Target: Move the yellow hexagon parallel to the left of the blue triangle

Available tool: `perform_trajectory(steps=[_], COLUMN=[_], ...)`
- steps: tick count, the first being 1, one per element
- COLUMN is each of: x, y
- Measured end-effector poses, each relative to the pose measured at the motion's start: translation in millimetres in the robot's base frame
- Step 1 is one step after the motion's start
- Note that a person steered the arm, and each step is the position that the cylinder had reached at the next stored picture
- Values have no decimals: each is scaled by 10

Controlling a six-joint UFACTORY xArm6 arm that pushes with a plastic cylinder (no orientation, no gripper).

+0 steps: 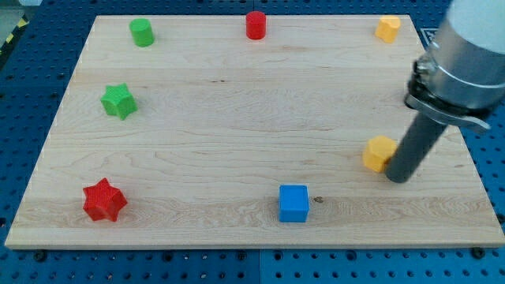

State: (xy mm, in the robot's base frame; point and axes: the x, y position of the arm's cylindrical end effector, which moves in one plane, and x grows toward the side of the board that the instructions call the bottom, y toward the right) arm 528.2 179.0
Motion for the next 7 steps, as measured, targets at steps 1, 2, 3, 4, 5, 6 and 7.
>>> perform_trajectory(steps=[1,2,3,4,5,6,7], x=[-254,-405,-669,-706,-822,-841,-862], y=[-74,-232,-542,-636,-884,-888,-694])
